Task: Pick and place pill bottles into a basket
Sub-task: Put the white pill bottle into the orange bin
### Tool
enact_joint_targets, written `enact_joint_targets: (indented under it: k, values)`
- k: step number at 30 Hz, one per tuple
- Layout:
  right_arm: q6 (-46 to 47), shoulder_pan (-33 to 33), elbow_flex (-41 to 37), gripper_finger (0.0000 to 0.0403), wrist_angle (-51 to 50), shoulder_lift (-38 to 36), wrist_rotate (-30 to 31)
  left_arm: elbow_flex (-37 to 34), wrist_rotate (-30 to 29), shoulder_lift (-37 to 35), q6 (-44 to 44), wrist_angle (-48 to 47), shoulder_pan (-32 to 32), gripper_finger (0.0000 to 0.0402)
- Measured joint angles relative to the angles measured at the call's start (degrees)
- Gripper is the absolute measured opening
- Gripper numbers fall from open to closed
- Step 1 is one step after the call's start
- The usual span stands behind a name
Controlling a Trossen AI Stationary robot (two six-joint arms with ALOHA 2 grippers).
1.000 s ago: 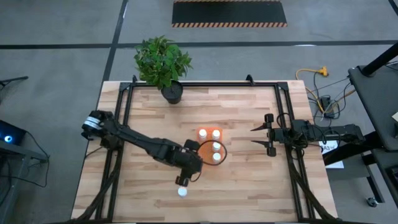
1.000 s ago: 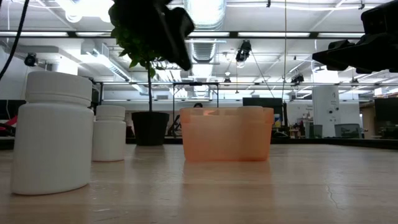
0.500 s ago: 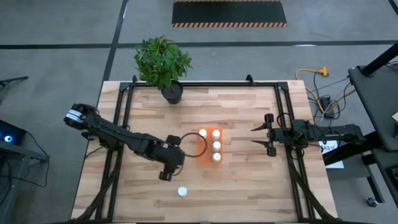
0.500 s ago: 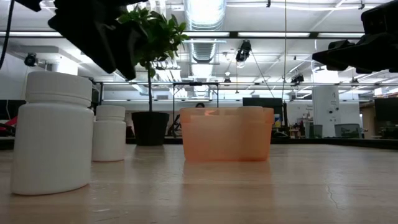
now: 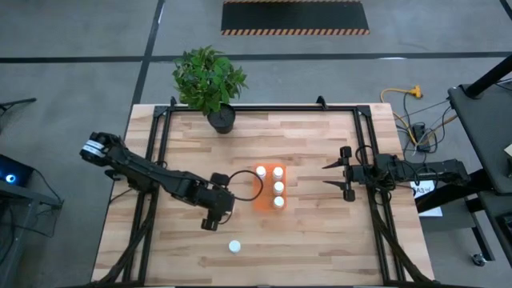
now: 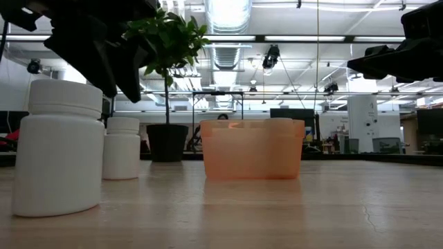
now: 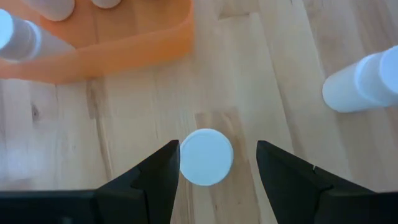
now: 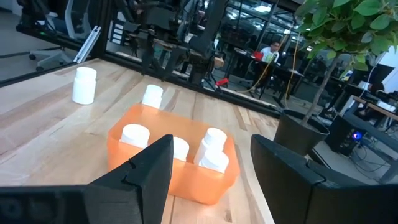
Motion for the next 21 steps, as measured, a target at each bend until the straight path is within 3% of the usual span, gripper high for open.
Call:
enact_joint_targets:
  k: [11, 21]
  values:
    - [0.0, 0.0, 0.0, 0.0206, 0.0, 0.0, 0.0, 0.0, -0.1, 1.1, 0.4, -0.1, 0.4, 0.0263]
    - [0.0, 0.0, 0.0, 0.0206, 0.0, 0.0, 0.0, -1.6, -0.1, 1.9, 0.3, 0.6, 1.5, 0.0267]
